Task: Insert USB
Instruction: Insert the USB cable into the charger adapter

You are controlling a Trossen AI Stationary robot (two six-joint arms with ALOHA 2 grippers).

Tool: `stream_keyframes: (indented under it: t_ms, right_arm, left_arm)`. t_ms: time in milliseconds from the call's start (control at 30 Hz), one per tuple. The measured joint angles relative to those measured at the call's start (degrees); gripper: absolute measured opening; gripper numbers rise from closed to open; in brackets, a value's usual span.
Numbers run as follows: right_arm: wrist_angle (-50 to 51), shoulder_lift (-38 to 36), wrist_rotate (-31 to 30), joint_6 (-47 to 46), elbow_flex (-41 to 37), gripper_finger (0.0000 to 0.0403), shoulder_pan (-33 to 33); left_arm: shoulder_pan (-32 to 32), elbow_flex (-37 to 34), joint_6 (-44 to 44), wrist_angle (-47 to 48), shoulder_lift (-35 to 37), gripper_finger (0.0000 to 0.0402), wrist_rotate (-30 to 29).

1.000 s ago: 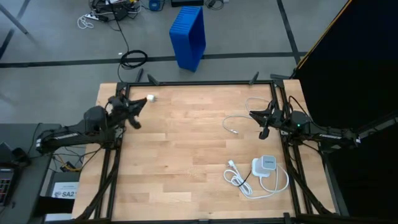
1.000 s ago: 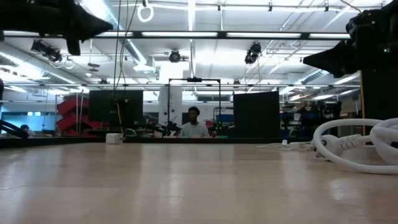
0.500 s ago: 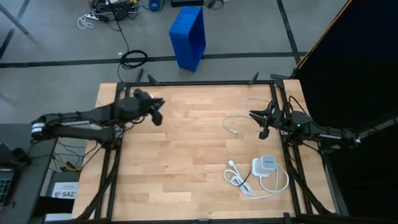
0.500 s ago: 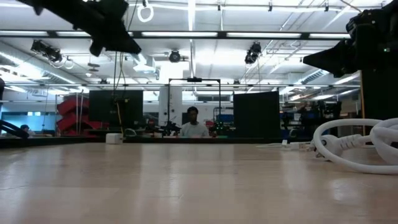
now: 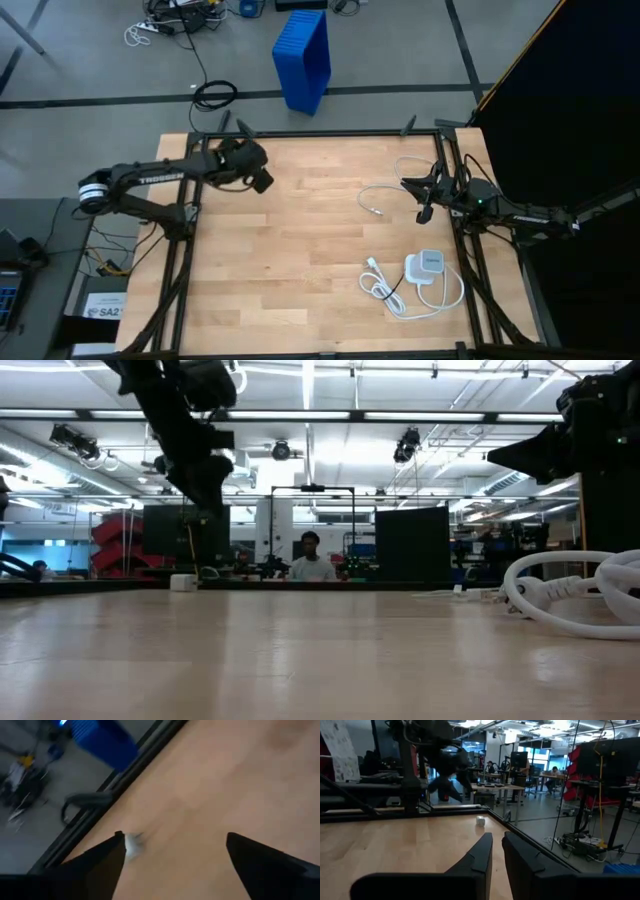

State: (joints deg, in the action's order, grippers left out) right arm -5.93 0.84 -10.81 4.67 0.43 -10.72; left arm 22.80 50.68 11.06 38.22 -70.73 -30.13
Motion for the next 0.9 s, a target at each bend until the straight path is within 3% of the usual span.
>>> stream_keyframes:
  t_ms: [300, 900]
  right_arm:
    - [0.00, -0.01, -0.01, -0.02, 0.00, 0.0039, 0.01]
    - [0.01, 0.00, 0.00, -0.01, 0.00, 0.0024, 0.00]
  left_arm:
    - [10.51, 0.00, 0.87, 3.51, -4.78, 0.0335, 8.67]
    - [20.13, -0.31, 2.63, -4.35, -16.74, 0.0325, 9.46]
